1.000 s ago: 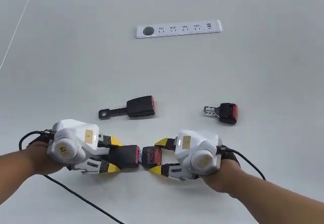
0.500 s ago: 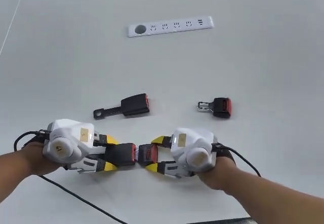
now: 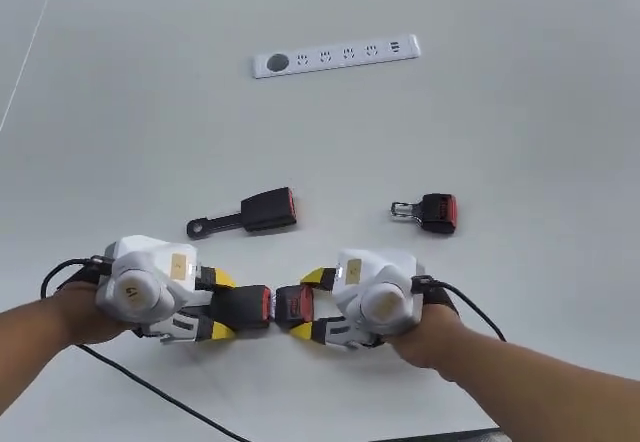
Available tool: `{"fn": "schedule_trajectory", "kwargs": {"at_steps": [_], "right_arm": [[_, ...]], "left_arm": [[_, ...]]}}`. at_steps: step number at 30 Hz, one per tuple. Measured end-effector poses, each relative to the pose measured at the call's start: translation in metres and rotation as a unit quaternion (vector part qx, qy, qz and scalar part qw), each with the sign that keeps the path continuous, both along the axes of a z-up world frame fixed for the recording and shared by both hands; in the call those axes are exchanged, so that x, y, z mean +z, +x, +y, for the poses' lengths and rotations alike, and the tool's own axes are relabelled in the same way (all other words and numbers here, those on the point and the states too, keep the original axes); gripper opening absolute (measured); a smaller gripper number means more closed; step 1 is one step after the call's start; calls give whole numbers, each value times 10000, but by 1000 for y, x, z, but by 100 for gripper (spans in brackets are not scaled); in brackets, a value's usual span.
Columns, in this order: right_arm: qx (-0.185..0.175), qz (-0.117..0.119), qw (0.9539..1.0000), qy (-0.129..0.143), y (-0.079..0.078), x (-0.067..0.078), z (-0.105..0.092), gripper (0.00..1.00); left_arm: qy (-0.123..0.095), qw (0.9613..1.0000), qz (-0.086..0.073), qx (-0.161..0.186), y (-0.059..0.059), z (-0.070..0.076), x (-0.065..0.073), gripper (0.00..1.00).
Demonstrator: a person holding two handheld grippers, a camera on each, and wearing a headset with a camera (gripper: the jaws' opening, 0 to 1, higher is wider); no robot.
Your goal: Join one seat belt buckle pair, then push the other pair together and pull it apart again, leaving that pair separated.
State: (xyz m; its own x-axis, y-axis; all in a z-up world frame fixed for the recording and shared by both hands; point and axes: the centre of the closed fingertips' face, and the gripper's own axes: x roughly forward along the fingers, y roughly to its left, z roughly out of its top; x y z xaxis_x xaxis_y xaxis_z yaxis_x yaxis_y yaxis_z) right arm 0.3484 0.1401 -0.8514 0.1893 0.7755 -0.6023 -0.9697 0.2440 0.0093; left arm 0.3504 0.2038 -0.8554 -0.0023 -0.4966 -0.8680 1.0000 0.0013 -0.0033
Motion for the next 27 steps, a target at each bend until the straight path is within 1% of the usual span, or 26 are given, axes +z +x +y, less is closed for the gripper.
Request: {"fn": "schedule_trajectory", "kwargs": {"at_steps": [1, 2, 3, 4, 5, 6, 7, 8, 9, 10, 11, 12, 14, 15, 16, 17, 19, 20, 21, 23, 24, 25, 26, 27], "right_arm": [[-27, -90, 10000, -32, 2, 1, -1, 38], [-136, -76, 9999, -16, 4, 3, -2, 41], [-191, -33, 9996, 187, 4, 10, -1, 45], [-312, 14, 9989, 356, 5, 16, -1, 49], [-427, 12, 9979, 494, 7, 21, -3, 52], [-451, 19, 9977, 511, 6, 22, -6, 55], [-458, -5, 9978, 488, 6, 24, -11, 58], [-493, -21, 9975, 507, 6, 26, -15, 59], [-520, -12, 9971, 547, 5, 28, -18, 61], [-551, 4, 9965, 634, 3, 33, -24, 62], [-581, -57, 9959, 691, 3, 36, -30, 64], [-636, -84, 9955, 697, 3, 38, -38, 66], [-765, 32, 9949, 663, 4, 38, -53, 70], [-784, 20, 9946, 676, 5, 38, -59, 71], [-807, -15, 9945, 669, 6, 40, -65, 72], [-862, -74, 9942, 638, 9, 42, -74, 72], [-927, -67, 9935, 650, 14, 45, -89, 73], [-979, -68, 9930, 663, 17, 46, -96, 73], [-1032, -61, 9925, 658, 21, 47, -102, 74], [-1091, -93, 9924, 560, 29, 47, -118, 75], [-1124, -115, 9925, 473, 34, 46, -128, 75], [-1159, -117, 9922, 449, 38, 46, -134, 75], [-1248, -111, 9912, 437, 45, 47, -144, 75], [-1295, -105, 9905, 452, 48, 47, -150, 75]], "left_arm": [[16, 10000, -1, 29, -1, -1, 0, 34], [34, 9999, -4, 134, 0, -2, 2, 34], [-78, 9998, -32, 206, 1, -6, 8, 35], [-244, 9992, -78, 297, 3, -11, 14, 36], [-360, 9985, -100, 411, 5, -14, 20, 38], [-415, 9977, -143, 511, 8, -16, 26, 41], [-487, 9971, -303, 494, 13, -18, 32, 44], [-498, 9966, -367, 541, 15, -19, 36, 47], [-562, 9955, -419, 630, 19, -22, 40, 51], [-749, 9932, -428, 781, 23, -29, 47, 52], [-859, 9916, -418, 872, 25, -33, 53, 53], [-989, 9890, -431, 1011, 31, -39, 61, 54], [-1113, 9863, -545, 1088, 42, -48, 73, 56], [-1168, 9852, -580, 1113, 47, -51, 77, 57], [-1220, 9841, -615, 1139, 54, -51, 77, 59], [-1273, 9825, -655, 1188, 61, -54, 80, 61], [-1322, 9807, -677, 1269, 72, -60, 85, 63], [-1320, 9805, -707, 1271, 75, -62, 86, 63], [-1307, 9803, -775, 1265, 81, -64, 86, 63], [-1284, 9808, -770, 1252, 88, -65, 85, 64], [-1267, 9814, -740, 1234, 92, -65, 86, 64], [-1261, 9816, -753, 1217, 96, -65, 87, 63], [-1214, 9818, -877, 1169, 105, -62, 91, 63], [-1217, 9813, -892, 1191, 110, -60, 93, 63]]}}
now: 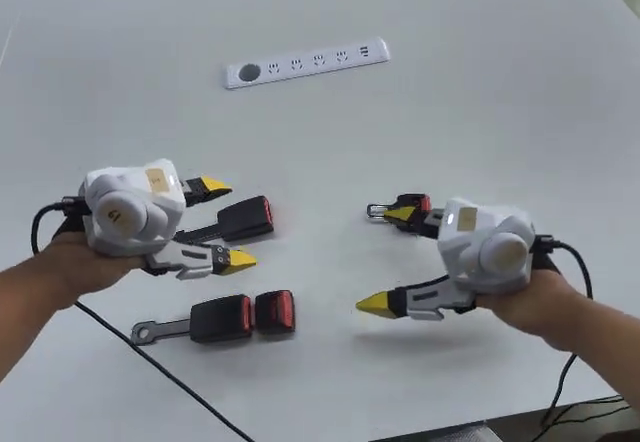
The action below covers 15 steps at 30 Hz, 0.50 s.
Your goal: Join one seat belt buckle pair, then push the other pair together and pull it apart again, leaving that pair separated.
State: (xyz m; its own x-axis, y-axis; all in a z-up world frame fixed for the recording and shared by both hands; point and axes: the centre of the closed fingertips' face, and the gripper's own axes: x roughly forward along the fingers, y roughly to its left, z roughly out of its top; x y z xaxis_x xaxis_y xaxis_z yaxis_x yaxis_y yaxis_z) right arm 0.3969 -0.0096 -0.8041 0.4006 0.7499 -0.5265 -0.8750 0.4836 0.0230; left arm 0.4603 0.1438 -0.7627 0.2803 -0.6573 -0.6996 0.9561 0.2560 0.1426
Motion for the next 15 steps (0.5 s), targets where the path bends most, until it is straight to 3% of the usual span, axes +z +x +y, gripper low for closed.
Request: {"fn": "schedule_trajectory", "kwargs": {"at_steps": [2, 4, 7, 10, 15], "right_arm": [[-82, 27, 10000, -29, 8, 0, -13, 75], [-145, 24, 9998, -134, 15, -3, -25, 74], [-228, 130, 9996, -88, 27, -6, -38, 73], [-236, 179, 9993, -212, 35, -14, -45, 70], [-163, 319, 9989, -312, 45, -23, -48, 69]], "left_arm": [[-28, 10000, 76, 38, 8, 3, 2, 63], [219, 9996, 102, -120, 12, 9, -4, 62], [162, 9989, 433, -61, 12, 7, -15, 61], [407, 9976, 450, -321, 8, 6, -28, 62], [537, 9964, 546, -364, 13, 6, -45, 63]]}}
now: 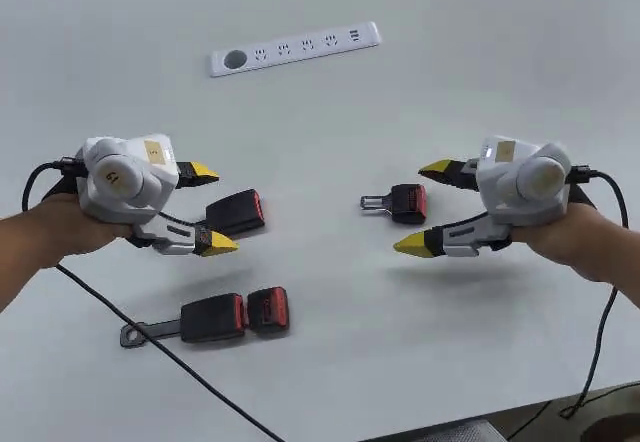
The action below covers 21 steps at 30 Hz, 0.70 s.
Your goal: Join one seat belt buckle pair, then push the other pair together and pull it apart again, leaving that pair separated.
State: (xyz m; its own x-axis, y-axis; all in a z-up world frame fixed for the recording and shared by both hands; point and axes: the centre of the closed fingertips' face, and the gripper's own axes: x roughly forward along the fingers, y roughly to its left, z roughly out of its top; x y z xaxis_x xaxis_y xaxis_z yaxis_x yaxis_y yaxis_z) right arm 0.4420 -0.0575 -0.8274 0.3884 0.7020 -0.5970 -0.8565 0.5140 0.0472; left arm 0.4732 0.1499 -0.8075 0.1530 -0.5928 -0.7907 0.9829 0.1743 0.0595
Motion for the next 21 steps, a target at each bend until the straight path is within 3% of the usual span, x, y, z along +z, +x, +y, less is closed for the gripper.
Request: {"fn": "schedule_trajectory", "kwargs": {"at_steps": [4, 11, 12, 13, 14, 15, 16, 17, 18, 19, 21], "right_arm": [[156, 126, 9997, -112, 5, -10, -1, 68], [403, 268, 9983, -314, 5, -20, 0, 63], [432, 283, 9981, -345, 5, -22, 0, 62], [479, 320, 9976, -390, 5, -23, 0, 61], [538, 217, 9979, -299, 7, -20, 4, 60], [506, 304, 9976, -373, 7, -22, 2, 59], [513, 300, 9975, -371, 9, -21, 3, 58], [498, 304, 9976, -369, 10, -21, 4, 57], [533, 285, 9975, -355, 9, -21, 5, 56], [568, 279, 9973, -380, 7, -22, 6, 56], [721, 179, 9962, -456, 6, -22, 7, 55]], "left_arm": [[80, 9999, 104, 91, 7, 4, -13, 63], [171, 9997, 189, 41, 8, 6, -27, 62], [354, 9992, 82, -179, 7, 10, -31, 62], [419, 9989, 107, -205, 4, 10, -35, 62], [311, 9992, 234, -46, 5, 8, -35, 61], [177, 9992, 315, 141, 7, 7, -34, 60], [196, 9993, 227, 228, 13, 9, -35, 59], [324, 9992, 176, 161, 14, 12, -38, 58], [647, 9978, 126, 3, 14, 21, -44, 56], [210, 9992, 319, 69, 8, 6, -42, 54], [273, 9990, 322, 127, 9, 9, -44, 50]]}}
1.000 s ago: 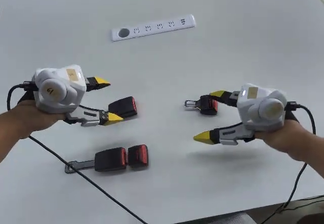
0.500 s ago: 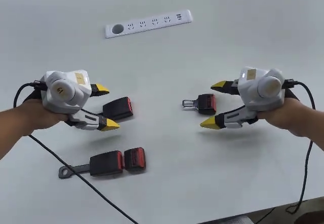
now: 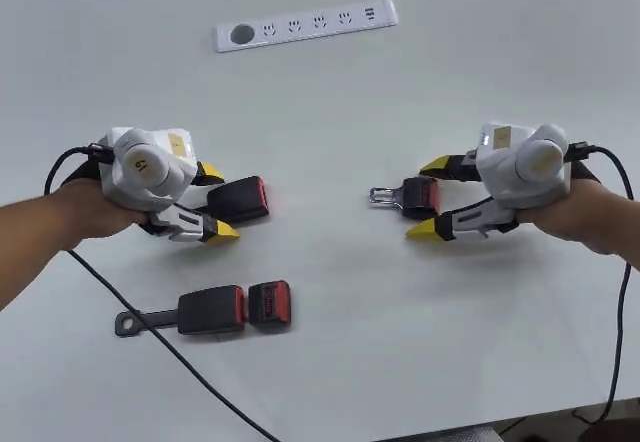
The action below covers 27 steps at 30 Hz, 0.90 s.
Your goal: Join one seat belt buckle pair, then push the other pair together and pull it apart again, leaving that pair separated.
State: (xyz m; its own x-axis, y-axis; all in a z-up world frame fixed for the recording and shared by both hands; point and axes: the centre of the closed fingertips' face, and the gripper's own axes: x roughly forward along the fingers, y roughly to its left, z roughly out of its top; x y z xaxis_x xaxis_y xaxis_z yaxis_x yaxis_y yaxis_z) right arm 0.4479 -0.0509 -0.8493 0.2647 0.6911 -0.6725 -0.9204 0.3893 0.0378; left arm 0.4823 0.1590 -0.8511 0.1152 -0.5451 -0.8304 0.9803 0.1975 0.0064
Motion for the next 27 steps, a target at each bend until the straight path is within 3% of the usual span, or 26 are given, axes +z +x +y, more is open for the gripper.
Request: {"fn": "schedule_trajectory", "kwargs": {"at_steps": [1, 2, 3, 6, 10, 12, 15, 16, 17, 27], "right_arm": [[14, 25, 10000, -10, -1, 0, -1, 55], [25, 51, 10000, -9, 0, 0, -2, 54], [28, 51, 10000, -9, 1, 1, -3, 52], [35, 68, 10000, -19, 2, 1, -6, 47], [167, -93, 9997, -169, 4, 0, -7, 43], [111, -3, 9998, -172, 5, -1, -10, 39], [158, -69, 9998, -107, 8, 0, -11, 36], [176, -86, 9998, -90, 9, 1, -11, 36], [180, -73, 9998, -67, 9, 1, -11, 36], [262, -101, 9994, 211, 11, 3, -6, 35]], "left_arm": [[100, 9999, -39, -63, 2, 5, -1, 50], [-21, 10000, 56, -35, 0, 3, 2, 49], [10, 9999, 121, 10, -1, 5, 2, 48], [31, 9999, 73, -129, 0, 3, 2, 47], [94, 9992, 62, -375, -2, 0, 1, 43], [87, 9978, 13, -652, -5, -3, 2, 41], [133, 9959, 80, -886, -10, -3, 2, 35], [153, 9954, -2, -943, -8, -4, 2, 35], [166, 9959, 71, -883, -9, -4, 1, 35], [139, 9954, 85, -943, -9, -4, 2, 34]]}}
